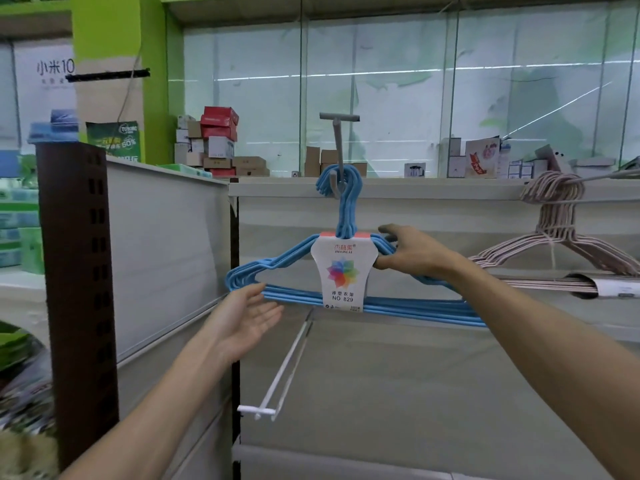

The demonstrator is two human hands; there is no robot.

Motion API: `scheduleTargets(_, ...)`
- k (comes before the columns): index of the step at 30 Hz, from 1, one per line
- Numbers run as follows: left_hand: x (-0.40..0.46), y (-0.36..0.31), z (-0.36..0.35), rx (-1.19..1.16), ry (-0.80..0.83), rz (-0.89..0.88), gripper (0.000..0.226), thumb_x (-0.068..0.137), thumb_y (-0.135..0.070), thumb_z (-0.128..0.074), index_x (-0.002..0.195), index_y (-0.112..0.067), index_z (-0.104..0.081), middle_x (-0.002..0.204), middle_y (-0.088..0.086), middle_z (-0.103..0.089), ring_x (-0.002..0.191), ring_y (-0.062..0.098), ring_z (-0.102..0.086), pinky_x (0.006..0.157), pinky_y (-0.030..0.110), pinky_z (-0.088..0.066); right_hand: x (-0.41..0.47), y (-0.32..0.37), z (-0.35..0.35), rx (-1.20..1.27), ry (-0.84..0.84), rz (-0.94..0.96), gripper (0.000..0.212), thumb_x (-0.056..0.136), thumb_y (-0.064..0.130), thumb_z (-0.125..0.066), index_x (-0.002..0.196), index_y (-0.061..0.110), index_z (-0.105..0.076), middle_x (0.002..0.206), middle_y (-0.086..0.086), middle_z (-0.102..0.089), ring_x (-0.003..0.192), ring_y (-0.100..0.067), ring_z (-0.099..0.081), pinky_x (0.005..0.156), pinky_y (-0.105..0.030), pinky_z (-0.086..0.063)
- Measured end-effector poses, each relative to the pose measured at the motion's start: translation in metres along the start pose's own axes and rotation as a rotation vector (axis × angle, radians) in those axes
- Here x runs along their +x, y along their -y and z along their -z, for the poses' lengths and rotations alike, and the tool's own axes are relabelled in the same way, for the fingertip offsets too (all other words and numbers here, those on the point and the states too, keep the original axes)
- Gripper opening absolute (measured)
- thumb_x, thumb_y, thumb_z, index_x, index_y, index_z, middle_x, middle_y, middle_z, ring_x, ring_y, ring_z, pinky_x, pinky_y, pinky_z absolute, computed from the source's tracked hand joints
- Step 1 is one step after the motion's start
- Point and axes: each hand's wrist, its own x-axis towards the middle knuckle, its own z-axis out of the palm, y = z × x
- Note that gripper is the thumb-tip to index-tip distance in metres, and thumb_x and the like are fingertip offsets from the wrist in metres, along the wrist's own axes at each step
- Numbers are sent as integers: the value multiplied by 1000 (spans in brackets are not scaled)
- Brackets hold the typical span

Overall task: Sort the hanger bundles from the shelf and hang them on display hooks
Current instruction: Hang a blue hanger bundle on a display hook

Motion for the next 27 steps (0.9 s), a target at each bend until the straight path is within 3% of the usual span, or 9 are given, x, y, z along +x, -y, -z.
scheduleTargets(3,-18,-8,3,87,26,-87,15,98,-11,-52,108,-3,-61,122,22,-60,118,35,-59,106,41,-45,-12,-1,5,-8,-75,19,78,84,30,-75,151,21,-36,147,-6,-50,125,-22,-53,95,-30,-41)
scheduleTargets(7,-39,-11,2,202,106,-260,20,96,-15,-58,112,-6,-67,100,9,-70,93,30,-71,88,39,-57,-36,-2,8,44,-130,50,62,88,34,-69,144,22,-45,137,-1,-57,114,-16,-54,92,-28,-43)
scheduleTargets(10,-52,-10,-2,305,153,-360,20,98,-18,-56,111,-9,-68,96,6,-73,85,26,-74,79,38,-60,-54,2,5,82,-160,54,54,90,32,-66,140,21,-49,134,0,-59,114,-15,-56,94,-31,-47)
scheduleTargets(19,-93,-3,-34,748,373,-667,18,99,-20,-55,104,-23,-72,98,-1,-73,88,20,-72,79,33,-60,-109,10,18,0,-315,78,35,95,28,-60,128,17,-61,121,2,-66,102,-13,-62,85,-24,-46)
scheduleTargets(23,-121,17,-65,814,515,-733,18,93,-31,-57,103,-26,-72,98,0,-72,91,20,-71,81,35,-57,-151,-4,48,-30,-369,64,28,93,26,-62,120,18,-66,106,6,-69,90,-8,-64,82,-25,-52)
scheduleTargets(27,-149,53,-104,778,646,-751,28,85,-35,-56,105,-21,-70,94,2,-72,86,19,-72,76,29,-59,-197,-31,84,-109,-407,29,26,93,24,-63,116,14,-69,104,2,-73,87,-7,-65,81,-23,-53)
